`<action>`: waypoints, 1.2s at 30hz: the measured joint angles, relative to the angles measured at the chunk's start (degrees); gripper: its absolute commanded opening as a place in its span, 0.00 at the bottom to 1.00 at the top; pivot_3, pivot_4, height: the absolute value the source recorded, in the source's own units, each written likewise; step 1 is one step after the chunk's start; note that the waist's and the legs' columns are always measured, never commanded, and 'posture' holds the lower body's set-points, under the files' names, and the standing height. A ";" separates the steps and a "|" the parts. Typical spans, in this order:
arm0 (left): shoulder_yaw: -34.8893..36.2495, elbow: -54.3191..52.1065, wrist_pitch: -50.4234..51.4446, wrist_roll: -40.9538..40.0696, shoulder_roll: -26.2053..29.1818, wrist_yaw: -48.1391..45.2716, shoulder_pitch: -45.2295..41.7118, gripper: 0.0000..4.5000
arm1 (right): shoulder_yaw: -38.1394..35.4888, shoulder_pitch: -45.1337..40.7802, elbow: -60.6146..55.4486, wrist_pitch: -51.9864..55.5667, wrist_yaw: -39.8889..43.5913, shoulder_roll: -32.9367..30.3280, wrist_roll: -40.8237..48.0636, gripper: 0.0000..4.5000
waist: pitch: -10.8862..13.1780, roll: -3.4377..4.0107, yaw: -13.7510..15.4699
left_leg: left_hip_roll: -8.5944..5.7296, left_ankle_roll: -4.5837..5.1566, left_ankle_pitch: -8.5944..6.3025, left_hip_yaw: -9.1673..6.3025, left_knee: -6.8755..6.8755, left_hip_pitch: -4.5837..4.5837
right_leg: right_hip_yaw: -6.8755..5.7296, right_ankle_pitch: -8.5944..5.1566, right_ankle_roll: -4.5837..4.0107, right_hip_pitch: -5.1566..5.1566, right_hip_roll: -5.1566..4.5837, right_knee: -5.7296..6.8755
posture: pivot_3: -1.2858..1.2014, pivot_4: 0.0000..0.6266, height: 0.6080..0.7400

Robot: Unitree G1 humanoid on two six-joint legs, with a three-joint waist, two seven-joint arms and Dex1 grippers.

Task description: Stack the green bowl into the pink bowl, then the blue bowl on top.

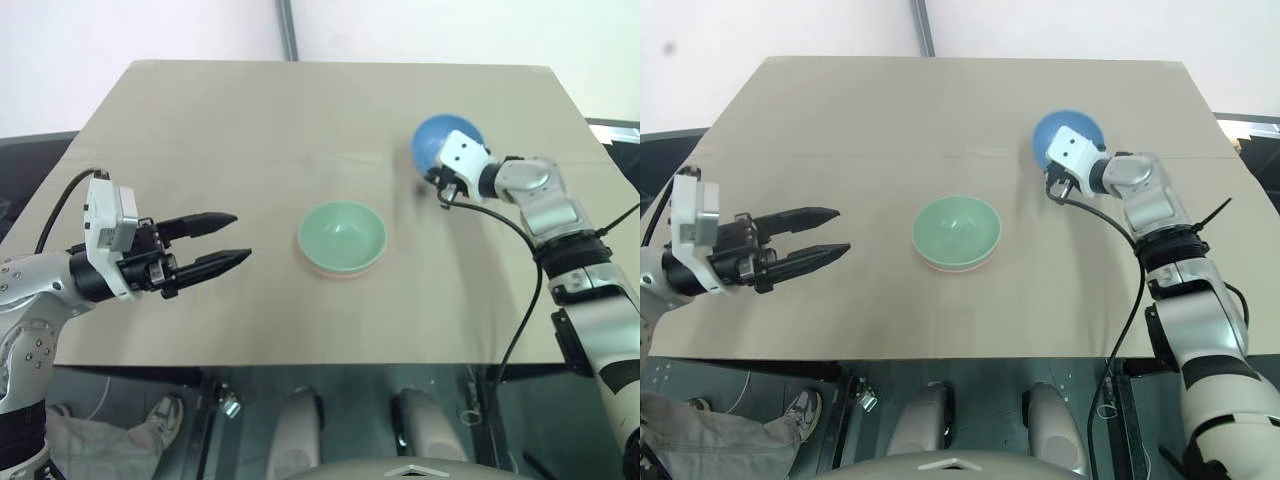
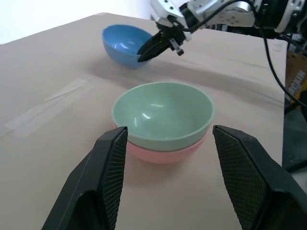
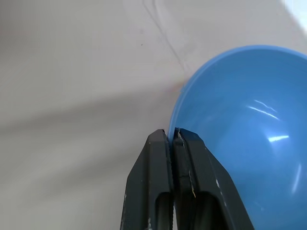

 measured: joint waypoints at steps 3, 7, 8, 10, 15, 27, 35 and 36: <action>-1.70 0.36 -0.56 0.80 -0.86 0.39 -0.33 0.67 | -4.11 2.94 -19.62 7.71 5.10 -2.18 7.95 0.01 | 0.04 0.07 -0.03 | 0.02 0.00 0.00 -0.01 -0.06 0.00 | 0.00 0.00 0.00 -0.02 0.01 0.01 | 0.52 0.24 1.00; -2.01 2.95 -1.03 1.27 -0.92 0.27 -1.31 0.67 | -6.46 11.37 -46.25 24.44 13.28 -8.96 21.64 0.01 | 0.02 0.04 0.69 | 0.02 0.00 -0.01 -0.08 -0.06 0.00 | -0.08 -0.05 -0.08 0.04 0.01 -0.06 | 0.52 0.24 1.00; -2.11 3.81 -1.38 1.45 -0.91 -0.03 -1.54 0.67 | -6.44 14.24 -52.27 28.70 14.35 -10.20 25.13 0.01 | 0.02 0.03 0.68 | 0.02 0.00 -0.01 -0.07 -0.05 0.00 | -0.08 -0.05 -0.07 0.04 0.00 -0.06 | 0.52 0.24 1.00; -2.13 5.11 -1.86 1.73 -0.85 -0.57 -1.89 0.67 | -5.84 17.86 -58.44 33.57 14.74 -10.52 28.90 0.01 | 0.03 0.02 0.56 | 0.02 0.01 0.00 -0.07 0.02 0.00 | -0.07 -0.05 -0.07 0.03 0.01 0.02 | 0.52 0.24 1.00; -2.67 7.41 -3.51 2.83 -0.27 -2.43 -2.85 0.67 | -0.65 20.63 -63.67 35.73 11.21 -6.76 30.14 0.01 | 0.03 0.02 -0.10 | 0.02 0.00 0.00 -0.13 0.06 0.13 | 0.04 -0.05 -0.07 0.02 0.12 0.08 | 0.52 0.24 1.00; -3.77 7.37 -5.22 3.16 0.66 -5.37 -1.99 0.67 | 5.27 18.14 -59.24 32.75 10.82 -2.93 27.99 0.31 | 0.04 -0.02 0.13 | 0.02 0.00 0.00 -0.14 -0.02 0.04 | 0.03 -0.06 -0.08 -0.02 0.12 -0.02 | 0.52 0.24 1.00; -4.13 5.56 -3.56 2.56 0.69 -3.91 -2.29 0.67 | -1.36 17.18 -60.08 36.80 7.35 -2.44 32.66 0.62 | 0.05 -0.04 0.36 | 0.01 0.00 0.00 -0.15 -0.02 0.02 | 0.02 -0.06 -0.08 -0.02 0.11 -0.02 | 0.52 0.24 1.00; -4.49 4.69 -2.95 2.68 0.44 -2.10 -2.47 0.67 | -7.13 18.85 -61.80 37.92 5.31 -2.31 35.67 0.62 | 0.05 -0.05 0.53 | 0.01 0.00 0.00 -0.17 -0.05 0.02 | 0.01 -0.06 -0.09 0.00 0.11 -0.05 | 0.52 0.24 1.00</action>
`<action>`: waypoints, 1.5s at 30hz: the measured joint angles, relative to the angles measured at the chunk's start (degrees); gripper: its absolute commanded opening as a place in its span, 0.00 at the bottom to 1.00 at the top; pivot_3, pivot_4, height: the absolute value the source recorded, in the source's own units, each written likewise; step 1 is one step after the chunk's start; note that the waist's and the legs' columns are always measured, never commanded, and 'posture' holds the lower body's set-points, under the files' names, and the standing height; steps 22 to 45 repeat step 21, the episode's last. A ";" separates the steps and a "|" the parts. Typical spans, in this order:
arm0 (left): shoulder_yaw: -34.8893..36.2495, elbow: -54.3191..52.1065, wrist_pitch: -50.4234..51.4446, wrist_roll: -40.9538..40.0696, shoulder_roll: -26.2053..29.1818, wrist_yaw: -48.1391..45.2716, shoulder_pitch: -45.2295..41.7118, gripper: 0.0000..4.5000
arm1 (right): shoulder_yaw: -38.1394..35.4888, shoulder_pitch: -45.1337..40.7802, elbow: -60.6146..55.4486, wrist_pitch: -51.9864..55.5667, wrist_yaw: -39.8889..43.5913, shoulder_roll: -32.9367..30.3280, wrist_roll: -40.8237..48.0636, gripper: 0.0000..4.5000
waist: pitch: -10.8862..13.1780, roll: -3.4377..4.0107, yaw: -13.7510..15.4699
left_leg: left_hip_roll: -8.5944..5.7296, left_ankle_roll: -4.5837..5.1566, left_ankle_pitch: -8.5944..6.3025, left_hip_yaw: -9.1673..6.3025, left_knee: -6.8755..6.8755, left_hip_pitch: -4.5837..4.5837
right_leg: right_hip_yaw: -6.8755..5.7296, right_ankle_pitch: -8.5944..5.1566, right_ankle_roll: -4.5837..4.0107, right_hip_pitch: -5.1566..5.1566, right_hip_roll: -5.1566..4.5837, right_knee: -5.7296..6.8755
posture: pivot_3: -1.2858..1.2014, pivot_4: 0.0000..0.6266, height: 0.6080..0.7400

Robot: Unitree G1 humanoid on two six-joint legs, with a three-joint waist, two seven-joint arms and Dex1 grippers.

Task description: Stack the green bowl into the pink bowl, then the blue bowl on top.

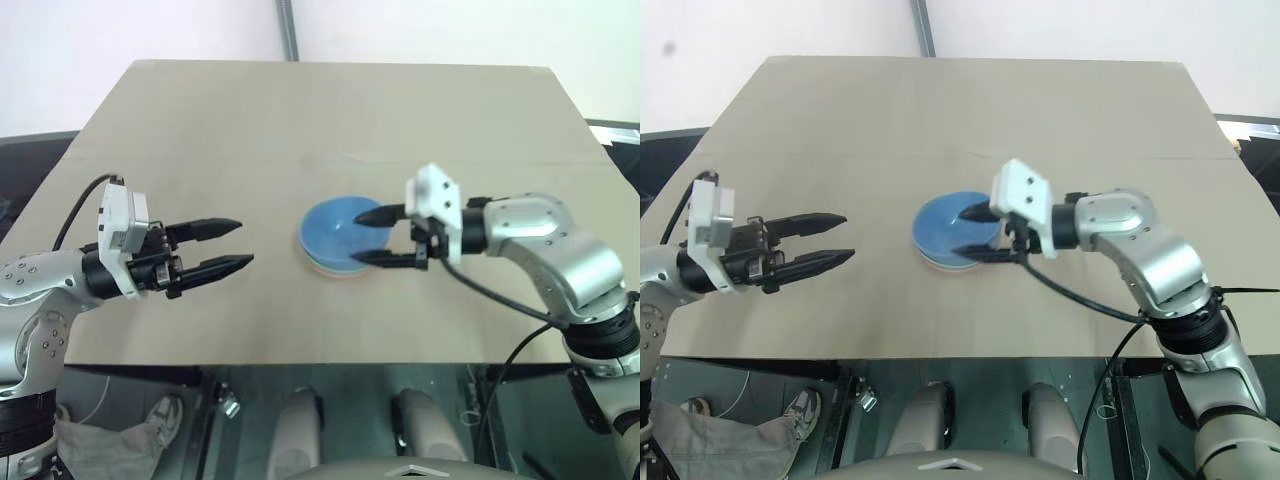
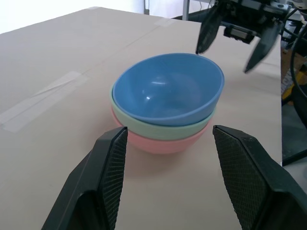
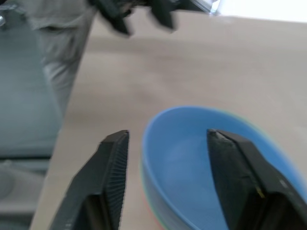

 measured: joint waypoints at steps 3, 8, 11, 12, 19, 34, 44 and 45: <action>-0.78 -2.41 0.04 0.60 -0.94 2.68 0.38 0.67 | -8.25 6.46 -4.13 2.84 -3.08 -2.62 3.51 0.62 | -0.02 -0.03 0.27 | 0.00 0.00 0.00 0.01 -0.04 -0.02 | 0.00 0.00 0.00 0.02 -0.01 -0.11 | 0.52 0.24 1.00; -0.16 -5.75 0.23 0.43 -2.07 6.04 3.37 0.67 | -19.18 20.37 -7.40 8.84 -7.40 -8.87 5.71 0.68 | -0.01 -0.03 0.49 | 0.00 0.00 0.00 0.06 -0.14 0.00 | 0.04 0.00 0.00 0.00 -0.01 -0.21 | 0.52 0.24 1.00; 0.93 -7.63 0.32 -0.23 -2.23 6.87 4.95 0.67 | -26.08 25.29 -11.04 11.13 -9.11 -9.85 9.68 0.91 | -0.01 -0.03 0.24 | 0.00 0.00 0.00 0.06 -0.19 0.08 | 0.04 0.00 0.00 0.03 -0.01 -0.19 | 0.52 0.24 1.00; 1.07 -8.00 0.43 -0.70 -2.23 6.95 5.28 0.67 | -27.30 26.34 -11.81 11.35 -9.34 -10.55 10.56 0.98 | -0.01 -0.03 0.16 | 0.00 0.00 0.00 0.06 -0.18 0.07 | 0.05 0.00 0.01 0.03 -0.01 -0.20 | 0.52 0.24 1.00; 2.93 -8.51 1.89 -2.59 -1.94 7.16 6.81 0.67 | -30.64 33.80 -15.75 8.93 -7.88 -14.97 11.96 0.98 | -0.02 -0.07 -0.09 | 0.00 0.00 0.00 0.06 -0.13 0.06 | 0.06 0.00 0.01 0.04 -0.01 -0.22 | 0.52 0.24 1.00; 3.18 -9.78 2.20 -2.99 -1.91 7.31 7.82 0.67 | -31.53 36.20 -16.06 7.92 -6.96 -16.41 12.27 0.98 | -0.02 -0.08 -0.10 | -0.01 0.00 0.00 0.06 -0.13 0.05 | 0.06 0.00 0.01 0.05 -0.01 -0.25 | 0.52 0.24 1.00; 3.18 -9.78 2.20 -2.99 -1.91 7.31 7.82 0.67 | -31.53 36.20 -16.06 7.92 -6.96 -16.41 12.27 0.98 | -0.02 -0.08 -0.10 | -0.01 0.00 0.00 0.06 -0.13 0.05 | 0.06 0.00 0.01 0.05 -0.01 -0.25 | 0.52 0.24 1.00; 3.18 -9.78 2.20 -2.99 -1.91 7.31 7.82 0.67 | -31.53 36.20 -16.06 7.92 -6.96 -16.41 12.27 0.98 | -0.02 -0.08 -0.10 | -0.01 0.00 0.00 0.06 -0.13 0.05 | 0.06 0.00 0.01 0.05 -0.01 -0.25 | 0.52 0.24 1.00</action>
